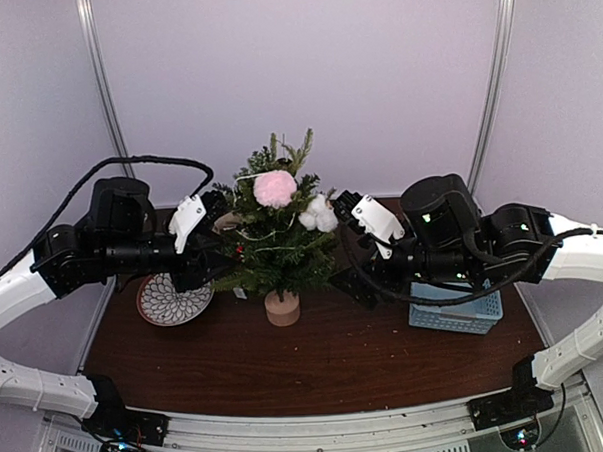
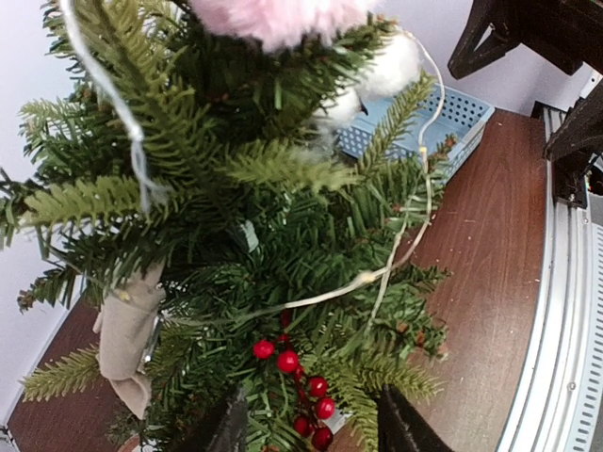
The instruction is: Decorate the small christmas tree
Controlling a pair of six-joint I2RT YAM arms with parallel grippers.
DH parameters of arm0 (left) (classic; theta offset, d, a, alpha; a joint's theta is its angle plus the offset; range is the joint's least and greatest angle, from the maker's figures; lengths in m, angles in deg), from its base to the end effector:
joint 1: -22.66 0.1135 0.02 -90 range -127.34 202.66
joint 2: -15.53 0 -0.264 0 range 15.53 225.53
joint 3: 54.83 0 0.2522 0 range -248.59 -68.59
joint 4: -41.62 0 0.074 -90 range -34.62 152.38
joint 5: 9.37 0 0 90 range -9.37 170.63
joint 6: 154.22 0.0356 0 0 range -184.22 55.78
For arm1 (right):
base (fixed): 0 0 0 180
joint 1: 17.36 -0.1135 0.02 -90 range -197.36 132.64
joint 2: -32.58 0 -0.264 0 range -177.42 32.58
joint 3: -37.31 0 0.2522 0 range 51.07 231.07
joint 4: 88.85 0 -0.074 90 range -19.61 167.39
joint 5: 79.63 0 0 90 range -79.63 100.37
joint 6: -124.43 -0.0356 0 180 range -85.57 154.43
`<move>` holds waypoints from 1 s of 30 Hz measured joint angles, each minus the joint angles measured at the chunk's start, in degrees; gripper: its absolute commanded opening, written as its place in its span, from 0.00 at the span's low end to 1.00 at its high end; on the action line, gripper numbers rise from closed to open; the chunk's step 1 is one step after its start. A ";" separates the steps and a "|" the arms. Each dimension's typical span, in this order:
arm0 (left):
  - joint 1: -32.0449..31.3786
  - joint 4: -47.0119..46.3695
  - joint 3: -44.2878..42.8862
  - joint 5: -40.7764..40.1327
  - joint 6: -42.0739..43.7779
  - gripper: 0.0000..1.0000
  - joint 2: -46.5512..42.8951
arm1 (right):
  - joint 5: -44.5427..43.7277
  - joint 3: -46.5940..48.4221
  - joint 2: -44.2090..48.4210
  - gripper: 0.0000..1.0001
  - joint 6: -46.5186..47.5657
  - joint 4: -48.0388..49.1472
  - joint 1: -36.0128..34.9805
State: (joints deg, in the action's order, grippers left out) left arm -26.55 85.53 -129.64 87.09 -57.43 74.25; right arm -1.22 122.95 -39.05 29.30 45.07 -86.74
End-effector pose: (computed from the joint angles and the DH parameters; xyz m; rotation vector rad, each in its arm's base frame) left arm 0.1420 -0.1707 0.3580 1.0498 1.8220 -0.5690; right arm 0.1031 0.2537 0.3673 -1.0482 1.8981 0.5505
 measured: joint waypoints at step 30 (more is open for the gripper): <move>21.42 18.56 -22.97 -5.62 -19.89 0.98 6.71 | 2.64 0.81 8.48 0.99 -6.67 -3.23 20.94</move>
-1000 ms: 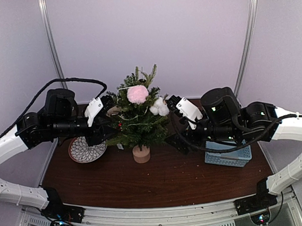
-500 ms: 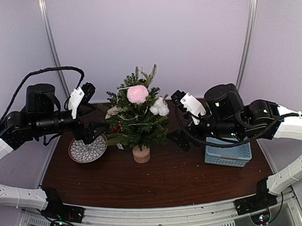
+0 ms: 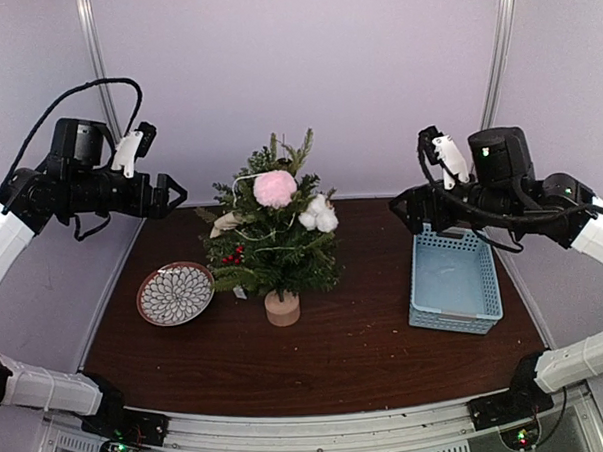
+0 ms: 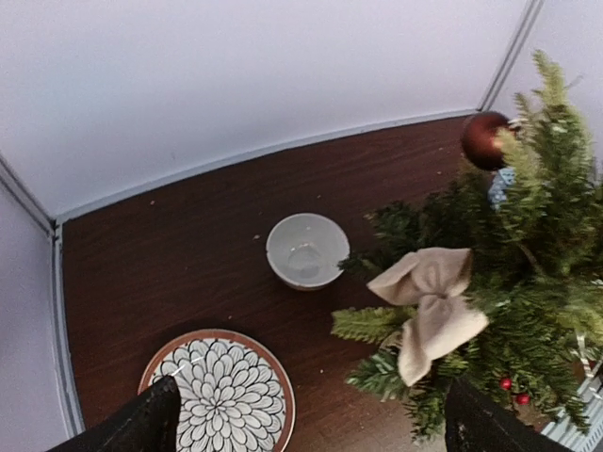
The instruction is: Decorate the small christmas tree
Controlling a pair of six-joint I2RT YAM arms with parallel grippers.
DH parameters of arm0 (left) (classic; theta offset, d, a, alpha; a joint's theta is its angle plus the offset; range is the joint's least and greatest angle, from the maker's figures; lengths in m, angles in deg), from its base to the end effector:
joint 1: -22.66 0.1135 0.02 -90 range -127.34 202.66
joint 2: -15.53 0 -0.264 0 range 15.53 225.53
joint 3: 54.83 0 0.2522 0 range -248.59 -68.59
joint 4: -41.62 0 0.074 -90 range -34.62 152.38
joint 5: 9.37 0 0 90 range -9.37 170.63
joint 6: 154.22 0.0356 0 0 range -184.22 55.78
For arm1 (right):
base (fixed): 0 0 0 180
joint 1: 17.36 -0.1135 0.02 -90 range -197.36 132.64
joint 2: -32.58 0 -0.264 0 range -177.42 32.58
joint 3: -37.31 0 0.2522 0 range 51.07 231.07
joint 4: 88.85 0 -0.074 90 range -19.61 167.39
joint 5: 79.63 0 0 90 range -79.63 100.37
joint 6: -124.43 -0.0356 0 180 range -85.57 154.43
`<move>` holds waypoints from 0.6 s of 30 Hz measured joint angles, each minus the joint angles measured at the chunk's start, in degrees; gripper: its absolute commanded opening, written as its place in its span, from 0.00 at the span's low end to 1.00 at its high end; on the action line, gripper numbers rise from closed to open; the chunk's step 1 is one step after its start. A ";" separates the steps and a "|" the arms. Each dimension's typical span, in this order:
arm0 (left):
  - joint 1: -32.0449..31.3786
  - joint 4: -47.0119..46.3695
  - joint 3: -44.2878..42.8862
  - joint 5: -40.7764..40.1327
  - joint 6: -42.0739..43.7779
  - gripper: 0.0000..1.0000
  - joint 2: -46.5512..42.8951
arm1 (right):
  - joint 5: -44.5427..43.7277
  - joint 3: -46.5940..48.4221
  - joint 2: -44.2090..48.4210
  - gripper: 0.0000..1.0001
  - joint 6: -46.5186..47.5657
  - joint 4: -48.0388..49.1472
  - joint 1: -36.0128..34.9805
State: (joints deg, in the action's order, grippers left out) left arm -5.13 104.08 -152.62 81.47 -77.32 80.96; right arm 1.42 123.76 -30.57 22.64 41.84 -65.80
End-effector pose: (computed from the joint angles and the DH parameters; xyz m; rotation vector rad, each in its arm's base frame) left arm 0.1927 -0.1021 0.4336 0.2809 2.1088 -0.4428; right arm 0.1571 0.1688 0.4009 -0.5504 1.9811 0.5047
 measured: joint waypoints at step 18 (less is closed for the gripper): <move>20.24 4.04 17.88 7.02 -11.08 0.97 3.39 | 9.81 -11.23 6.40 0.99 -9.70 -2.14 22.58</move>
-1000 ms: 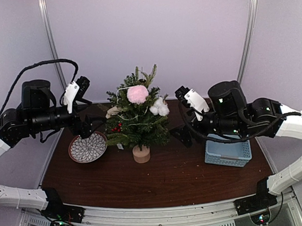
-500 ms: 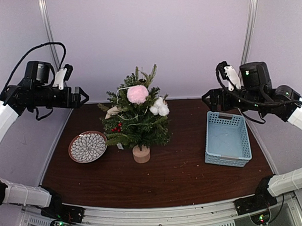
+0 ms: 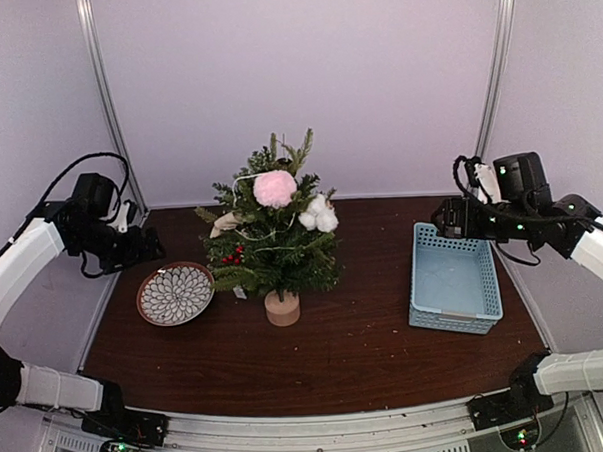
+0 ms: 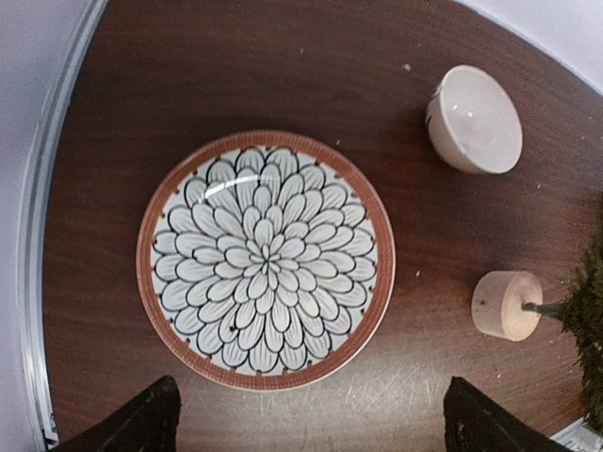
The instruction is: Decorate the small christmas tree
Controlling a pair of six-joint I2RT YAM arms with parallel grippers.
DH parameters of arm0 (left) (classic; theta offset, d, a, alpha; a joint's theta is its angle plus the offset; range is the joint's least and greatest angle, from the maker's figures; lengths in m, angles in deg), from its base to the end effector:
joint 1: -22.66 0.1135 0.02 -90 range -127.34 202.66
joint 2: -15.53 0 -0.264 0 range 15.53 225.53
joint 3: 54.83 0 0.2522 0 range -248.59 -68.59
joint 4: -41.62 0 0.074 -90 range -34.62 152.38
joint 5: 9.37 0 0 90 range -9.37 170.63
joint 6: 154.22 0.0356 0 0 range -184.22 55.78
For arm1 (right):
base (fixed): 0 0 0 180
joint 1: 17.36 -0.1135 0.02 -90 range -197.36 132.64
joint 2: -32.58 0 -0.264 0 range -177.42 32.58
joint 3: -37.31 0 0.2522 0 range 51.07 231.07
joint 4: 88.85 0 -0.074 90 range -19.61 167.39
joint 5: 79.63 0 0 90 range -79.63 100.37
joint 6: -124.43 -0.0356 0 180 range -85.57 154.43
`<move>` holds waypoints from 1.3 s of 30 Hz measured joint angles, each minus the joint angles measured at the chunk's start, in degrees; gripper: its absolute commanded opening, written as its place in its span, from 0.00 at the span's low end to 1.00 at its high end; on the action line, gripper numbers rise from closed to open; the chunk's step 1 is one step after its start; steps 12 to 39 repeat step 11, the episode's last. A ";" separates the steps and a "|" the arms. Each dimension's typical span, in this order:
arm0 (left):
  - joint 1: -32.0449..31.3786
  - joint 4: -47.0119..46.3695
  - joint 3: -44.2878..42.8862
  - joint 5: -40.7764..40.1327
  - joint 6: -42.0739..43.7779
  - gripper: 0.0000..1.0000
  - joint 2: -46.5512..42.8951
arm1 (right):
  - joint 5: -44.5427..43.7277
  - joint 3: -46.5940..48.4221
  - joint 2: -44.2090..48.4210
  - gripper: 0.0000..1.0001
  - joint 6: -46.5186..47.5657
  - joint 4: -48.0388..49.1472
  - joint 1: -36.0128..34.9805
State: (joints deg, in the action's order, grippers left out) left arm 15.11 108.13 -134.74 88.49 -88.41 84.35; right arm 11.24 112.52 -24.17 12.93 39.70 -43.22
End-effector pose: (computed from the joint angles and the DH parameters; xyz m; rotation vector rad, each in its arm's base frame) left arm 0.2315 -0.0356 0.3182 -0.3176 2.5515 -0.3887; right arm 0.1855 0.0905 0.3545 -0.0923 2.1863 0.4925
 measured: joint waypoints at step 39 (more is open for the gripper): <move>0.00 -0.39 7.76 -0.46 -2.51 0.97 -5.60 | 3.28 -7.74 0.24 0.99 -1.42 3.04 0.61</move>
